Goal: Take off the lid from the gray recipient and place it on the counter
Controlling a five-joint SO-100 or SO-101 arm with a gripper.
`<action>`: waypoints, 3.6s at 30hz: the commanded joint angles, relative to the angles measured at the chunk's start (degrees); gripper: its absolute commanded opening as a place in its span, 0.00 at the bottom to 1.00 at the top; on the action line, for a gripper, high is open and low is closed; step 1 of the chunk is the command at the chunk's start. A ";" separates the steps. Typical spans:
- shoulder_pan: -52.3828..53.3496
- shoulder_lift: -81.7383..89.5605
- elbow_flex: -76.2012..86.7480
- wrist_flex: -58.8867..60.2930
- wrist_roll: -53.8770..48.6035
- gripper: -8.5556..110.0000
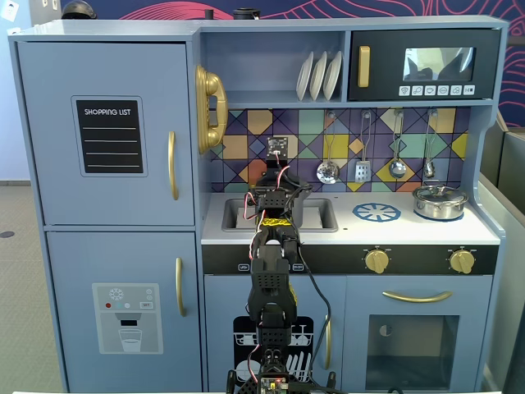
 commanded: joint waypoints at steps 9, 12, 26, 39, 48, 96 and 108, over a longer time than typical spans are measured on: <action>4.31 3.34 -9.58 1.93 -1.58 0.07; 7.73 4.31 -9.58 1.76 -1.32 0.07; 24.70 6.24 -4.13 0.18 2.72 0.07; 29.71 -1.41 6.86 -13.10 2.29 0.07; 29.88 -7.21 6.94 -14.85 0.88 0.07; 26.28 18.72 6.24 15.29 0.26 0.19; 3.60 52.47 19.42 65.04 1.14 0.07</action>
